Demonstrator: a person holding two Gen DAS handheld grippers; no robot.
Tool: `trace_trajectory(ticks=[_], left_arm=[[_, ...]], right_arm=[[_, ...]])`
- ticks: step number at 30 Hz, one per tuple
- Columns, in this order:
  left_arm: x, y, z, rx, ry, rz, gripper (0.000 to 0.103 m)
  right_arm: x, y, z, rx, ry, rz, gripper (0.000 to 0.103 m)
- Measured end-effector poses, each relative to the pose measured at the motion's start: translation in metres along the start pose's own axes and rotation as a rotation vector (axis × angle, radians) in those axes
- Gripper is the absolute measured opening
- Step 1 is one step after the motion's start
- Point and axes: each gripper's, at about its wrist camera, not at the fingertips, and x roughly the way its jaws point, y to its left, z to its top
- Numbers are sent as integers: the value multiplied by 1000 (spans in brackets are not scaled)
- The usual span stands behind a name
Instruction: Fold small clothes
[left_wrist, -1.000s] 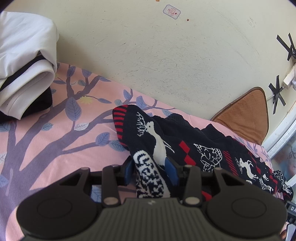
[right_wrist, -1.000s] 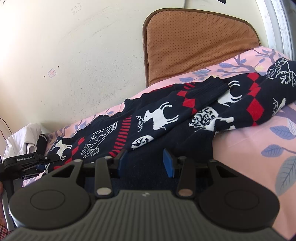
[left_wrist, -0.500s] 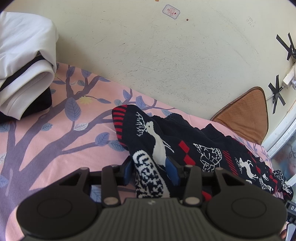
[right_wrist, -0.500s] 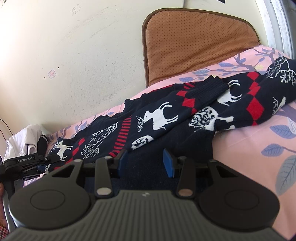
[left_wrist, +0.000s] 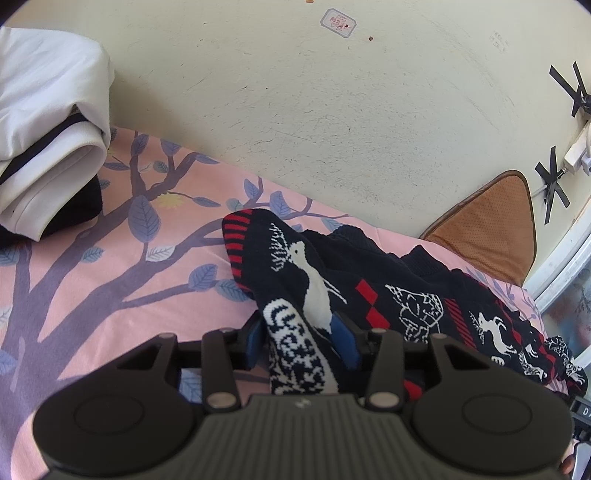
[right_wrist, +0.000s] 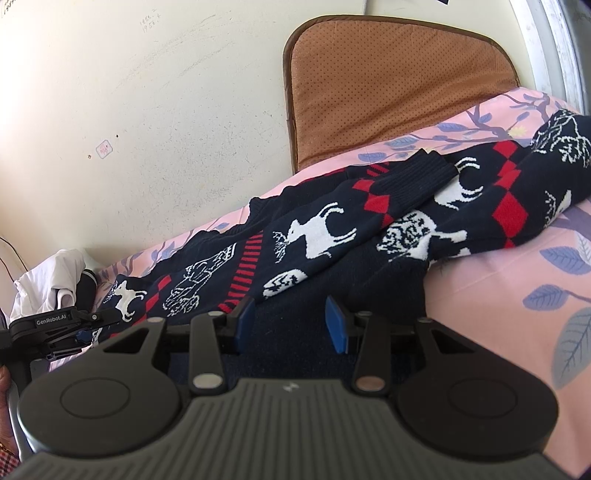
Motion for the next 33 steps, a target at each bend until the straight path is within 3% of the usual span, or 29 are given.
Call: trace_trajectory(ticks=[4, 6, 7, 12, 18, 21, 22, 23, 24, 25, 28, 31, 33], left_arm=[[-1, 2, 0, -13, -1, -10, 42], [-4, 8, 1, -45, -13, -27, 51], [-7, 11, 2, -62, -28, -17, 56], [-25, 12, 4, -102, -46, 46, 56], [-67, -14, -24, 24, 26, 132, 56], [-74, -15, -45, 16, 72, 120, 56], [-77, -19, -50, 33, 54, 135, 56], [-76, -25, -54, 62, 52, 153, 54], [-76, -32, -57, 92, 49, 177, 41], [-74, -39, -60, 127, 56, 185, 8], [-81, -41, -64, 162, 12, 282, 9], [-90, -10, -62, 21, 19, 190, 10], [-96, -9, -63, 24, 25, 160, 14]], right_arm=[[2, -1, 1, 3, 4, 3, 46], [2, -3, 1, 20, -1, 6, 45], [1, -5, 1, 31, -6, 5, 45], [-6, -14, 0, 94, -54, -11, 46], [-8, -15, 1, 91, -57, 17, 50], [-8, -16, 1, 96, -53, 27, 53], [-8, -16, 2, 94, -46, 32, 54], [-6, -16, 2, 90, -33, 39, 57], [-5, -16, 3, 87, -20, 46, 58], [-5, -16, 4, 88, -12, 51, 58], [-22, -25, 10, 102, -6, 69, 55], [-65, -52, 21, 121, -93, 87, 57], [-93, -80, 26, 123, -147, 45, 57]])
